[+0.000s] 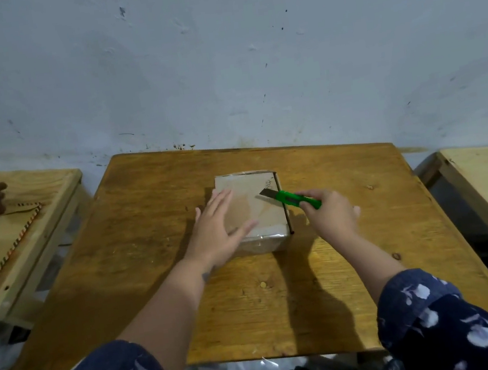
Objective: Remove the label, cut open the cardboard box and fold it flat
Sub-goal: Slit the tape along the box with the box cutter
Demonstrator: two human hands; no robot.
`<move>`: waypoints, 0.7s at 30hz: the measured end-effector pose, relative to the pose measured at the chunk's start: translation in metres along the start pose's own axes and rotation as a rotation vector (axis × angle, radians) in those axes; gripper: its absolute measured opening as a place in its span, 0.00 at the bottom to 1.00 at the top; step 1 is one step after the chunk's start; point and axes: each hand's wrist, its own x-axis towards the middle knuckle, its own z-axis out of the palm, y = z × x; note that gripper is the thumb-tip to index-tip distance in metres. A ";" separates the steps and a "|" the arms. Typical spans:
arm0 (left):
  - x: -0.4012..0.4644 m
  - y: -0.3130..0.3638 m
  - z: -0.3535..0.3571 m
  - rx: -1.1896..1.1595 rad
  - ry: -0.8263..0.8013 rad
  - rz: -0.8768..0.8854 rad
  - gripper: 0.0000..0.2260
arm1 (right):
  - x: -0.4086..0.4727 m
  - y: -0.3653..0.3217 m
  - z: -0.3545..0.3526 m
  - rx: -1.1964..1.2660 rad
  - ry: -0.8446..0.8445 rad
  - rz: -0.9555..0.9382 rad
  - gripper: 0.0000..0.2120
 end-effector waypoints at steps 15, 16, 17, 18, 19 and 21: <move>-0.019 -0.032 -0.004 0.163 -0.098 -0.068 0.39 | -0.064 -0.030 0.014 -0.217 0.107 -0.526 0.12; -0.019 -0.031 -0.004 0.161 -0.102 -0.072 0.39 | -0.063 -0.032 0.014 -0.228 0.117 -0.535 0.11; -0.020 -0.030 -0.004 0.164 -0.099 -0.077 0.39 | -0.063 -0.033 0.014 -0.236 0.118 -0.542 0.11; -0.020 -0.030 -0.004 0.169 -0.091 -0.080 0.39 | -0.062 -0.033 0.014 -0.242 0.117 -0.552 0.11; -0.021 -0.028 -0.004 0.174 -0.089 -0.083 0.39 | -0.062 -0.033 0.014 -0.248 0.116 -0.564 0.12; -0.022 -0.025 -0.006 0.176 -0.094 -0.091 0.38 | -0.061 -0.031 0.014 -0.256 0.128 -0.586 0.12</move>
